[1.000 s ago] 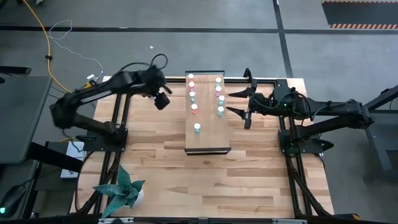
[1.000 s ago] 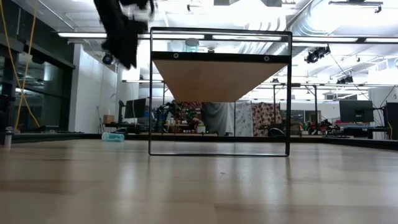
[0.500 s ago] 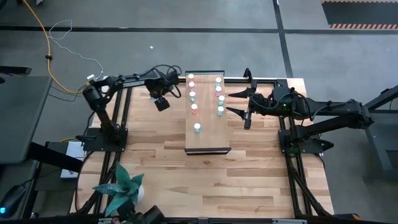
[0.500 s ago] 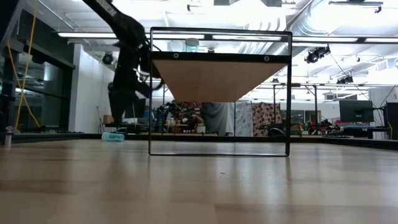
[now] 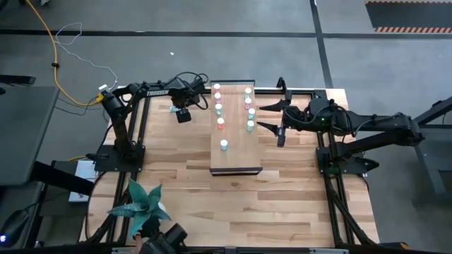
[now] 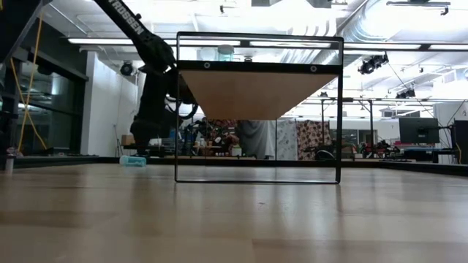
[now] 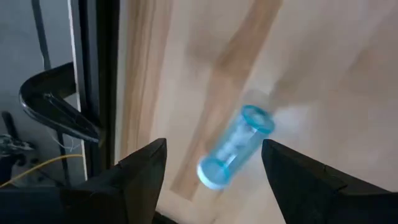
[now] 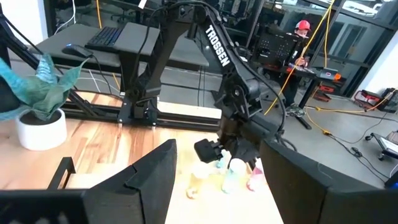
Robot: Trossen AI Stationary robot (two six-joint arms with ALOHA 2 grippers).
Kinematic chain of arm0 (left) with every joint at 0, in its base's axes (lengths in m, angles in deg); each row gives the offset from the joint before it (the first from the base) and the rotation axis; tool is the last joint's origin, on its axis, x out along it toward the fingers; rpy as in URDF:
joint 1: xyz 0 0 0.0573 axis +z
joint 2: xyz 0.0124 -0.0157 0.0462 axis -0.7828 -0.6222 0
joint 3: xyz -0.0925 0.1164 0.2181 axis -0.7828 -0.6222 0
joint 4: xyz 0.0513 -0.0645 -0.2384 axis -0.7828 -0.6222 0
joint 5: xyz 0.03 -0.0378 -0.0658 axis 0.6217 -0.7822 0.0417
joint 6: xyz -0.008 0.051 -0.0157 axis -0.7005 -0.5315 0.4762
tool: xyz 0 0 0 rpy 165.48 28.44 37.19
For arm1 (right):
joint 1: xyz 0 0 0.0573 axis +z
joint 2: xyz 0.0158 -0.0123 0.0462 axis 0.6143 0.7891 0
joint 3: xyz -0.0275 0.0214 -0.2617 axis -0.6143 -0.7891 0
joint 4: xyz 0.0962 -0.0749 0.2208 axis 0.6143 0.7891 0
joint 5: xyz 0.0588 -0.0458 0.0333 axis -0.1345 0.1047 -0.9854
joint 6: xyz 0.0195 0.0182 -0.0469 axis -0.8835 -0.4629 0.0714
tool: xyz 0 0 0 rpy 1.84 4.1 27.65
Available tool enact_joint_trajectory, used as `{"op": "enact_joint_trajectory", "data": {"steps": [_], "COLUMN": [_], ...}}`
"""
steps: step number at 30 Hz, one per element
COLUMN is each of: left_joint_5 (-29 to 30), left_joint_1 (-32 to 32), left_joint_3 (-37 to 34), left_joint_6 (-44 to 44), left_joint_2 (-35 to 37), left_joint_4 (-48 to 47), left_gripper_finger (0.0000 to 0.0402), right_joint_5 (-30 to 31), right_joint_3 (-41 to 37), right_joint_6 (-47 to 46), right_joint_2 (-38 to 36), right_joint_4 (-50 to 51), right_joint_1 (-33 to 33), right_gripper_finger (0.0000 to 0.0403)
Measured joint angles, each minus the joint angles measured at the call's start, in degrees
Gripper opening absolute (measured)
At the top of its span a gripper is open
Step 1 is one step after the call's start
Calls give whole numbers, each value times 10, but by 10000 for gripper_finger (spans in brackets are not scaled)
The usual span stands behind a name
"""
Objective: Pick and place medicine bottles onto shelf by color
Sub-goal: Put the transparent blue pill bottle on the shelf
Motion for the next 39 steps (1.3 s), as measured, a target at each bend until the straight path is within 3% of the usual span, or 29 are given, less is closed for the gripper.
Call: {"op": "enact_joint_trajectory", "data": {"steps": [7,13,20,34,39], "left_joint_5": [-31,-43,-50,-90,-99], "left_joint_1": [29,41,44,52,51], "left_joint_3": [-21,-70,-83,-84,-81], "left_joint_6": [-70,-133,-155,-193,-194], "left_joint_2": [0,2,4,2,1], "left_joint_4": [12,85,107,102,94], "left_gripper_finger": [255,255,249,112,80], "right_joint_5": [0,0,0,-3,-2], "right_joint_3": [0,0,0,0,0], "right_joint_6": [0,0,-2,-14,-16], "right_joint_2": [0,0,0,0,0], "right_joint_4": [10,9,8,8,8], "right_joint_1": [0,0,0,0,0], "right_gripper_finger": [222,222,222,222,222]}}
